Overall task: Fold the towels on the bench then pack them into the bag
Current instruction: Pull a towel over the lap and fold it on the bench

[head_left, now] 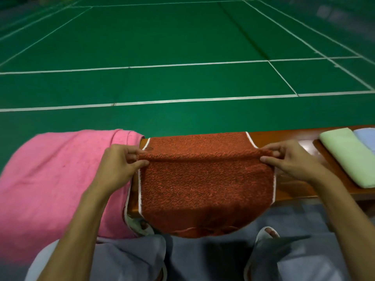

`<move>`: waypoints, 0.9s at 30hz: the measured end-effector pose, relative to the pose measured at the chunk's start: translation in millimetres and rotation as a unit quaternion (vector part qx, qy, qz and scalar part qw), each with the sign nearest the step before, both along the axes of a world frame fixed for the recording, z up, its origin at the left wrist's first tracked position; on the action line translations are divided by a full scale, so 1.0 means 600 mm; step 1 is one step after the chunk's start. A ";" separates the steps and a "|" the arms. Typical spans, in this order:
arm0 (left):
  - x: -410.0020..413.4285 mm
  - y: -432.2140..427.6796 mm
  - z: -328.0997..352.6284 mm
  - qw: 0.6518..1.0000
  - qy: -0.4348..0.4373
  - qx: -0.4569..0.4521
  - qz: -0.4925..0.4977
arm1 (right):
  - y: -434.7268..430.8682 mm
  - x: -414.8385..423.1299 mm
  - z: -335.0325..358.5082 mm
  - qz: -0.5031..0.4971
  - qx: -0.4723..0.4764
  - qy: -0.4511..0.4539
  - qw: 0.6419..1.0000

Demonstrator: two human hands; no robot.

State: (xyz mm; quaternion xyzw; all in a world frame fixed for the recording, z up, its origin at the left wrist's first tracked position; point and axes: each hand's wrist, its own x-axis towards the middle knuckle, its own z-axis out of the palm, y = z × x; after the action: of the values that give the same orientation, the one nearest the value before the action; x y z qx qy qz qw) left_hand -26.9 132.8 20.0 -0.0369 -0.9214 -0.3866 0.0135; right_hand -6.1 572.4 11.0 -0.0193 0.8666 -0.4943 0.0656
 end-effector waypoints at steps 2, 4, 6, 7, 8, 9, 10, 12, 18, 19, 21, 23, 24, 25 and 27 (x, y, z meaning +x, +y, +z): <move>0.001 -0.002 0.004 0.999 0.013 -0.046 -0.007 | -0.001 -0.002 -0.002 0.002 0.053 0.013 0.998; 0.001 -0.004 0.015 0.999 -0.023 -0.045 -0.005 | 0.002 -0.001 0.008 -0.010 0.042 0.027 0.999; -0.001 -0.012 0.021 0.996 -0.080 0.038 -0.002 | 0.002 0.004 0.032 -0.016 -0.010 0.044 0.999; -0.002 -0.014 0.025 0.990 -0.109 0.091 0.002 | 0.002 0.006 0.044 -0.015 -0.051 0.031 0.998; -0.005 -0.014 0.030 0.980 -0.138 0.145 0.009 | 0.003 0.004 0.051 -0.019 -0.095 0.010 0.995; -0.009 -0.011 0.034 0.964 -0.171 0.202 0.020 | 0.005 0.000 0.056 -0.022 -0.135 -0.019 0.990; -0.013 -0.005 0.037 0.943 -0.209 0.258 0.036 | 0.006 -0.009 0.058 -0.030 -0.169 -0.051 0.984; -0.029 0.009 0.036 0.895 -0.266 0.354 0.061 | -0.005 -0.028 0.058 -0.055 -0.215 -0.100 0.970; -0.083 0.065 0.031 0.854 -0.005 0.516 0.067 | -0.070 -0.090 0.053 -0.149 -0.378 0.106 0.907; -0.086 0.070 0.042 0.846 0.050 0.529 0.051 | -0.074 -0.092 0.062 -0.151 -0.392 0.158 0.894; -0.085 0.066 0.073 0.817 0.112 0.566 0.000 | -0.075 -0.086 0.088 -0.139 -0.414 0.235 0.869; -0.077 0.045 0.098 0.801 0.139 0.579 -0.055 | -0.066 -0.074 0.111 -0.118 -0.409 0.271 0.863; -0.070 0.035 0.105 0.802 0.139 0.576 -0.080 | -0.060 -0.068 0.117 -0.113 -0.400 0.278 0.866; -0.061 0.028 0.108 0.806 0.134 0.567 -0.100 | -0.052 -0.063 0.118 -0.107 -0.389 0.282 0.870; -0.044 0.013 0.095 0.822 0.107 0.547 -0.116 | -0.036 -0.046 0.115 -0.080 -0.353 0.270 0.892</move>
State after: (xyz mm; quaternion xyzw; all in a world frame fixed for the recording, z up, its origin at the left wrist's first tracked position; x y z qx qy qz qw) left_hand -53.5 140.3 77.3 -0.1709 -0.5403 -0.8196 0.0849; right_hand -33.5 551.0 80.2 -0.1040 0.6181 -0.7469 -0.2219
